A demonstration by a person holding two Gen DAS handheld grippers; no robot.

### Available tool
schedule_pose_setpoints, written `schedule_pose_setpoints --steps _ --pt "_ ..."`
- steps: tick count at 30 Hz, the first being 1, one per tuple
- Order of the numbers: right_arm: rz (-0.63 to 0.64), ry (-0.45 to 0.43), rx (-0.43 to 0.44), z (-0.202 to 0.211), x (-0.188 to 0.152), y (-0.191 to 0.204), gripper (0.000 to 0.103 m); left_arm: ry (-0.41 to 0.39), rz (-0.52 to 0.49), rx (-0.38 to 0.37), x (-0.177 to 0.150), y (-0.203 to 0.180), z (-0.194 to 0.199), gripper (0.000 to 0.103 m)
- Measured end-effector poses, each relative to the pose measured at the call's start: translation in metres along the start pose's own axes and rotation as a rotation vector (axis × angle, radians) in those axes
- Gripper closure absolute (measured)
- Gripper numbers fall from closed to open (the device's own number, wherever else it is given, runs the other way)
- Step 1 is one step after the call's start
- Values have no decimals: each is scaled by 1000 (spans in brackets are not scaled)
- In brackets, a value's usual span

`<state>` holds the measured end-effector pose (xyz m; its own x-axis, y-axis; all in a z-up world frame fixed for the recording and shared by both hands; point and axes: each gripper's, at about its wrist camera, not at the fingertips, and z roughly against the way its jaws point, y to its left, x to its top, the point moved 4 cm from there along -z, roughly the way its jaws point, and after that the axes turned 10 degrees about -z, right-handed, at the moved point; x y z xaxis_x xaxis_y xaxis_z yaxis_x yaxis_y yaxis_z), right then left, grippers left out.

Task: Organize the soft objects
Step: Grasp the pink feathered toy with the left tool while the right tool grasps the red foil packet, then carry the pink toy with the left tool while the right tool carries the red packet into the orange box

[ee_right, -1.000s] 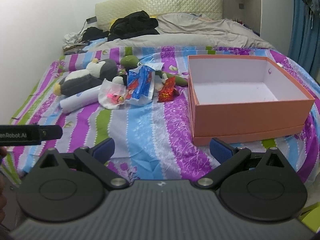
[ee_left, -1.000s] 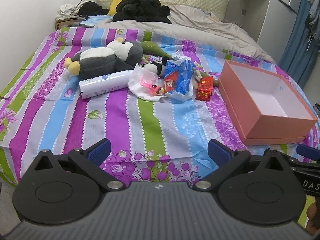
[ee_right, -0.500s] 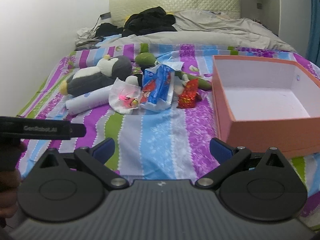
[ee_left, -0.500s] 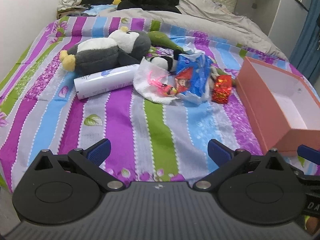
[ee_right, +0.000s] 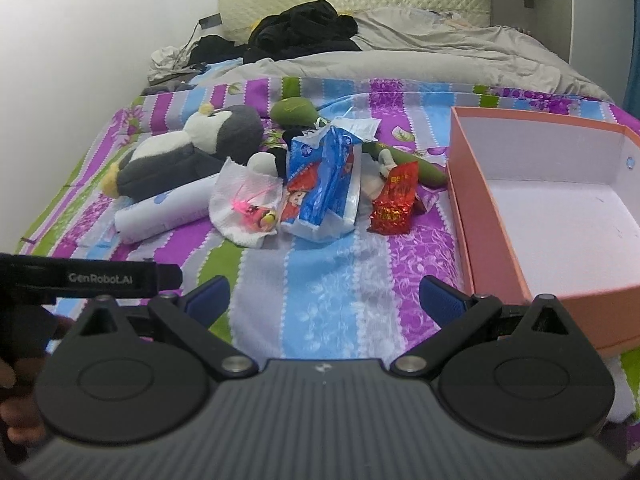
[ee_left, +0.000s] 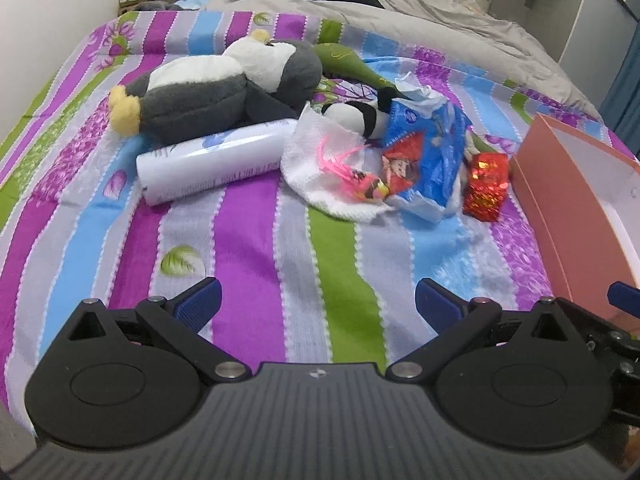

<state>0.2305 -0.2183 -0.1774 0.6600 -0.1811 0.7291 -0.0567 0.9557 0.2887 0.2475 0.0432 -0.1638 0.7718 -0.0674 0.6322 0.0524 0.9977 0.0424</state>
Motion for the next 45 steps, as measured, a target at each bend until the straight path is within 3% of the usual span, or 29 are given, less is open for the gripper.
schedule_pose_setpoints --steps 4,7,9,13,15,21,28,35,37,42,45 --pt "1 7 21 -21 7 2 0 -26 4 -5 17 5 -18 0" --pt "9 23 54 -39 10 5 10 -37 25 -17 28 10 -33 0" --pt "26 25 46 -53 12 8 24 -52 34 -29 37 11 -41 0" --pt "25 22 12 -77 17 2 30 -82 47 -59 51 9 -58 4" --pt "27 20 -14 -91 20 -4 35 -90 62 -77 57 7 -68 12" --pt "32 -16 -109 -124 32 -25 36 -94 87 -121 71 0 -102 28" --pt "67 -14 -144 -156 38 -29 37 -63 99 -145 73 -5 -140 29" --pt "23 -6 -205 -187 44 -41 36 -39 88 -157 70 -12 -165 32" --pt "38 -9 -199 -193 44 -41 36 -36 84 -164 70 -15 -168 36" --pt "78 -5 -222 -202 47 -41 39 -18 92 -180 69 -21 -176 57" --pt "71 15 -218 -203 46 -43 45 -20 94 -181 69 -22 -175 60"
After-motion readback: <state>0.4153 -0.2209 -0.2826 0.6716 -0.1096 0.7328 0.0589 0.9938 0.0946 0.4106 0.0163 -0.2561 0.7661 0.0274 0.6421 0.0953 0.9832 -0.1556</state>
